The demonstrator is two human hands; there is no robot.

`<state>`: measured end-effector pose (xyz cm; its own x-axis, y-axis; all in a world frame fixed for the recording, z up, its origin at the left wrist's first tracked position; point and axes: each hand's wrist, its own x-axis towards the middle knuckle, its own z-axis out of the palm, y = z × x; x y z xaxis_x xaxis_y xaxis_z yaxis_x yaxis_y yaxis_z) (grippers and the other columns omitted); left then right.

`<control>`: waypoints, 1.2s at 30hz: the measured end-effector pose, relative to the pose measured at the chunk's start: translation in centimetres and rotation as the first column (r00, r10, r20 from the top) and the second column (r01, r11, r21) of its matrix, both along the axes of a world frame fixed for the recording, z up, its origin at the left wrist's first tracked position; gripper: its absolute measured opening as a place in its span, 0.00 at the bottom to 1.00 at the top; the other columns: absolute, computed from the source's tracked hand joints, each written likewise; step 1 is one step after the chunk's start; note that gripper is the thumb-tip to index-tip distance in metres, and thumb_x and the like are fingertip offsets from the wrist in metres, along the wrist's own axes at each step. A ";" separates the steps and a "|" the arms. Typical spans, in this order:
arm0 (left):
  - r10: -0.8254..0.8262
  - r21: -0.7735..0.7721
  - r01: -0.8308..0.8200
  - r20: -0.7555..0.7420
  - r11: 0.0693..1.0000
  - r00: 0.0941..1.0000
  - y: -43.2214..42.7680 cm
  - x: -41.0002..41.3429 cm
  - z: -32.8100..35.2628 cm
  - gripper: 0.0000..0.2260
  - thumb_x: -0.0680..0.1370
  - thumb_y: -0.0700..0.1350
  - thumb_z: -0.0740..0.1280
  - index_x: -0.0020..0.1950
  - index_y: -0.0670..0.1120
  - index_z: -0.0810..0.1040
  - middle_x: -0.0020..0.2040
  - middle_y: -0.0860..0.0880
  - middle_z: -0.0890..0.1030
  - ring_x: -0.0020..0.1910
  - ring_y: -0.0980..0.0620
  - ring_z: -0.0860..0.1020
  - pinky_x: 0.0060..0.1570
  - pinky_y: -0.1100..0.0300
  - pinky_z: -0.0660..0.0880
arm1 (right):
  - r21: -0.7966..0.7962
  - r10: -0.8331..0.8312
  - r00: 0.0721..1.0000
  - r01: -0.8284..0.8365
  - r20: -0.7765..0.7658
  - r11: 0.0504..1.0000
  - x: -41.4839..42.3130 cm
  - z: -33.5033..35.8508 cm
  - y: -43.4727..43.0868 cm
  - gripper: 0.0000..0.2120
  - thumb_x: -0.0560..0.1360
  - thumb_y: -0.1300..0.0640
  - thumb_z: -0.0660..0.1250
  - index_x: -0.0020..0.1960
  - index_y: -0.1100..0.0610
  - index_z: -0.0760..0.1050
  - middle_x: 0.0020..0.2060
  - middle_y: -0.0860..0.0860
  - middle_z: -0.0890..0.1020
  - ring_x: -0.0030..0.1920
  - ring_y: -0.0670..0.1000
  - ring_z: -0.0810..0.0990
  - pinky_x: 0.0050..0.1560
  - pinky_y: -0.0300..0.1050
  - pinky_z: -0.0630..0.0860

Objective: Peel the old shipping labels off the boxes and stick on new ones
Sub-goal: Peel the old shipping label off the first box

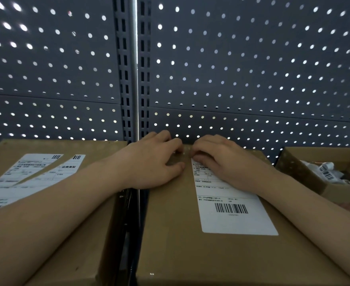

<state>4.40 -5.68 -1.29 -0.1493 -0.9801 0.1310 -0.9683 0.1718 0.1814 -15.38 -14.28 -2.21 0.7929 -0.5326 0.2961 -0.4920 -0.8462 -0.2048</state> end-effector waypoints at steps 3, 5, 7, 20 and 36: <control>-0.004 0.010 0.004 -0.033 1.000 0.999 0.0 0.0 -0.1 0.19 0.77 0.62 0.57 0.64 0.56 0.69 0.56 0.56 0.68 0.59 0.54 0.66 0.62 0.48 0.70 | 0.066 0.001 1.000 -0.003 0.029 0.998 0.0 0.1 -0.2 0.04 0.81 0.52 0.63 0.51 0.43 0.73 0.48 0.35 0.73 0.55 0.44 0.71 0.61 0.47 0.70; -0.005 0.004 0.005 -0.031 1.000 0.999 0.0 0.0 -0.2 0.18 0.77 0.61 0.57 0.64 0.55 0.70 0.56 0.55 0.68 0.59 0.54 0.66 0.62 0.49 0.70 | 0.077 0.000 0.999 -0.002 0.036 0.997 0.2 0.2 -0.2 0.07 0.81 0.53 0.63 0.49 0.40 0.71 0.48 0.34 0.72 0.55 0.44 0.71 0.62 0.47 0.70; -0.008 -0.001 0.008 -0.031 1.000 0.999 -0.1 0.1 -0.3 0.19 0.77 0.62 0.57 0.63 0.56 0.69 0.55 0.56 0.68 0.59 0.53 0.66 0.62 0.49 0.70 | 0.073 -0.006 1.000 0.004 0.027 0.997 0.3 0.3 0.0 0.08 0.81 0.53 0.63 0.48 0.40 0.70 0.47 0.35 0.72 0.55 0.45 0.71 0.61 0.48 0.70; -0.020 0.013 0.021 -0.059 1.000 0.998 -0.3 0.3 -0.3 0.19 0.76 0.63 0.57 0.64 0.56 0.68 0.55 0.56 0.66 0.59 0.53 0.65 0.63 0.49 0.69 | -0.065 -0.026 0.999 0.022 -0.048 0.998 0.3 0.2 0.6 0.08 0.83 0.52 0.58 0.57 0.48 0.75 0.52 0.42 0.76 0.54 0.47 0.72 0.57 0.48 0.71; -0.022 0.029 0.026 -0.128 0.999 0.992 -0.5 0.3 -0.2 0.18 0.77 0.60 0.62 0.64 0.56 0.70 0.56 0.55 0.67 0.60 0.53 0.65 0.64 0.54 0.66 | -0.002 -0.012 1.000 0.012 0.017 1.000 0.2 -0.2 -0.2 0.07 0.82 0.55 0.61 0.56 0.46 0.76 0.51 0.38 0.75 0.55 0.45 0.72 0.60 0.45 0.70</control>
